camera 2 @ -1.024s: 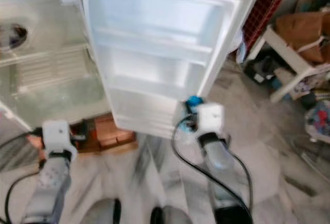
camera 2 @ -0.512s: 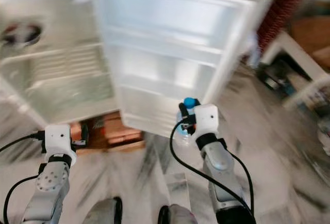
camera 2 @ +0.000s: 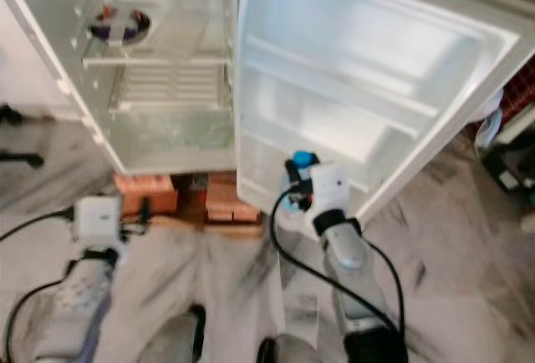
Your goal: Restocking fridge
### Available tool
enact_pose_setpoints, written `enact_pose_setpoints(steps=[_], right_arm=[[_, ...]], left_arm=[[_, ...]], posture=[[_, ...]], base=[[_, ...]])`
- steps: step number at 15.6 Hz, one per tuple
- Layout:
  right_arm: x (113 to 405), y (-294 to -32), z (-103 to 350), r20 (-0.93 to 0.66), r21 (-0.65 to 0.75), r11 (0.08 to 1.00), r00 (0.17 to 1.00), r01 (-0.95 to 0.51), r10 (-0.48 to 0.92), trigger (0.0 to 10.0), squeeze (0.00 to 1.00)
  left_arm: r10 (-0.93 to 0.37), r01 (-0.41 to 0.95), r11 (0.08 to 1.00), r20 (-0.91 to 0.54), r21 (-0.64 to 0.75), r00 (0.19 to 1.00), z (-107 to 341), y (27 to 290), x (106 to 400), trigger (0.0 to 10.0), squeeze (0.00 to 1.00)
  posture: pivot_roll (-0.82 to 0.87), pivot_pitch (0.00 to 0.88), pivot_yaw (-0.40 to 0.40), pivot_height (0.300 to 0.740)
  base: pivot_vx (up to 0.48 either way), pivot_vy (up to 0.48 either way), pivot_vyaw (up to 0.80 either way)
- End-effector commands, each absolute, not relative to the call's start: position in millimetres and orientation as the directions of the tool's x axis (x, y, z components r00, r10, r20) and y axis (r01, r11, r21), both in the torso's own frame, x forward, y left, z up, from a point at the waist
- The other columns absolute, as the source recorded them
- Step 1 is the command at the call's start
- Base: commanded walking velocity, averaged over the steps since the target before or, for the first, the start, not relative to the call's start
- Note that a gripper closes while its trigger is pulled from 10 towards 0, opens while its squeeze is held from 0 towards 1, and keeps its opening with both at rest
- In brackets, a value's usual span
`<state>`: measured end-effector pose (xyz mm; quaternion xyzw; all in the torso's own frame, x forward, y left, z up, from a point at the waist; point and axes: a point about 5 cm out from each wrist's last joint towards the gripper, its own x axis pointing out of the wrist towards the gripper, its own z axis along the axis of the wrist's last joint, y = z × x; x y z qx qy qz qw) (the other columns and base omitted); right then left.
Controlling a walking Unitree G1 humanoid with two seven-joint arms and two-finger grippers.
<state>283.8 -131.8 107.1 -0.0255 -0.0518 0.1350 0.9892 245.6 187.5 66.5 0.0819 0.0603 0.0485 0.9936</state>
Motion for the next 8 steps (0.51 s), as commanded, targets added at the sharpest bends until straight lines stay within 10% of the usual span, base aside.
enact_pose_setpoints(steps=[1, 8], right_arm=[[283.1, -142.4, 109.7, 0.113, -0.076, 0.972, 0.966, -0.223, 0.230, 10.0, 0.00], [285.0, -145.5, 106.7, 0.093, -0.052, 0.980, 0.976, -0.194, 0.199, 10.0, 0.00]], left_arm=[[0.098, -0.079, 0.985, -0.123, 0.151, 0.988, 64.3, 185.8, 245.1, 10.0, 0.00], [0.089, -0.070, 0.987, -0.127, 0.145, 0.988, 63.2, 185.1, 244.0, 10.0, 0.00]], posture=[[0.13, 0.153, -0.079, 0.740], [0.13, 0.149, -0.076, 0.740]], base=[[0.000, 0.000, 0.00], [0.000, 0.238, 0.00]])
